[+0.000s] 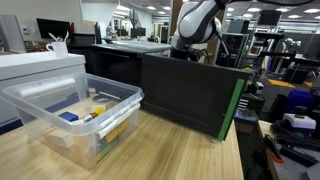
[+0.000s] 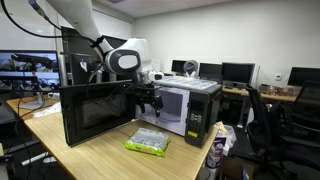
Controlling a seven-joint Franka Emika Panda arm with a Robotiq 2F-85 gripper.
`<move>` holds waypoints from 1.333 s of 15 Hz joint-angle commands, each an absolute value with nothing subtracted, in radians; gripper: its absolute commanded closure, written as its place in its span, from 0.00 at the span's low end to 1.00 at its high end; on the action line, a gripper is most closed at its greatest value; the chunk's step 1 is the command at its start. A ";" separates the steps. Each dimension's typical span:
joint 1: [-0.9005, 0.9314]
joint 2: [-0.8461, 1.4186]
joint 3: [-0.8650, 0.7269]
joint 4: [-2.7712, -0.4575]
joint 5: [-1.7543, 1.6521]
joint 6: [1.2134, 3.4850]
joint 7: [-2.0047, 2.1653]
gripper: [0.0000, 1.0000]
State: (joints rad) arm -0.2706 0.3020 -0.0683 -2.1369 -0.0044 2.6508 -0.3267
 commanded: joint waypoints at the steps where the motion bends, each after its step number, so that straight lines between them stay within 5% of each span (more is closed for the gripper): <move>1: -0.260 0.295 -0.077 -2.141 0.005 2.649 -0.336 0.00; 20: -0.277 0.211 -0.087 -2.182 0.001 2.494 -0.472 0.00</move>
